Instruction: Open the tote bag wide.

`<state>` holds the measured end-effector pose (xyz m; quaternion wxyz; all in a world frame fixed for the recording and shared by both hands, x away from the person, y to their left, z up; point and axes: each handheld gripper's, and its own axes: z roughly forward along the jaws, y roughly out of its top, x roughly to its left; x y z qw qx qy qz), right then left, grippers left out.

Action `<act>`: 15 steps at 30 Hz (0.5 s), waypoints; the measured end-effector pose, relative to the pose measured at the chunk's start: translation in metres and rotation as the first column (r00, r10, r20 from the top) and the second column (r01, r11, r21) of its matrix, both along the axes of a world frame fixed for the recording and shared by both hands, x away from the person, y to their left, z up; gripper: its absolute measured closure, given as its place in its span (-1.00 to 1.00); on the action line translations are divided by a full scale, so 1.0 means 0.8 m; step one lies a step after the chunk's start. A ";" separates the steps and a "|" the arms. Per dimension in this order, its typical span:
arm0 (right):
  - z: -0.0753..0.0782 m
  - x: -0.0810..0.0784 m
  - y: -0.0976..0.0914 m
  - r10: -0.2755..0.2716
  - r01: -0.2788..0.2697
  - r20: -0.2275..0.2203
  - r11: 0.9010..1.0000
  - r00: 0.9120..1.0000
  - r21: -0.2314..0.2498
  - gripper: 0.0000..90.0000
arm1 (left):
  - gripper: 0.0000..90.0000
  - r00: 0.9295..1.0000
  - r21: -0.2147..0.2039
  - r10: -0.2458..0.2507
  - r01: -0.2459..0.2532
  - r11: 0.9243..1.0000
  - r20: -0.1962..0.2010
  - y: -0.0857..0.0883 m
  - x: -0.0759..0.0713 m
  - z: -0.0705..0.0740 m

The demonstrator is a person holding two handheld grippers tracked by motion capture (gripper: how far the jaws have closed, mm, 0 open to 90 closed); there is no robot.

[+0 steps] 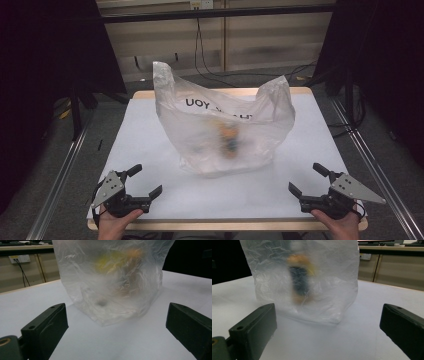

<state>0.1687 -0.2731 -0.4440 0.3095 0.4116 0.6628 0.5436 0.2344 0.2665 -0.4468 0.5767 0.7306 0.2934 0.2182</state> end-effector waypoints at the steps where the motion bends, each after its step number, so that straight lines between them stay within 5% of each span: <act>1: 0.000 0.001 0.000 0.004 -0.004 0.001 1.000 1.000 -0.001 -0.99 | -0.92 1.000 0.000 0.000 0.000 1.000 0.000 0.000 0.000 0.000; 4: 0.000 0.001 0.001 0.004 -0.004 -0.002 1.000 1.000 -0.008 -0.97 | -0.90 1.000 0.039 -0.004 0.003 0.999 0.014 -0.001 0.000 0.001; 15: -0.003 0.008 0.002 -0.018 0.018 -0.031 1.000 0.999 0.002 -0.81 | -0.85 1.000 0.022 0.008 -0.008 1.000 -0.004 -0.003 0.003 0.001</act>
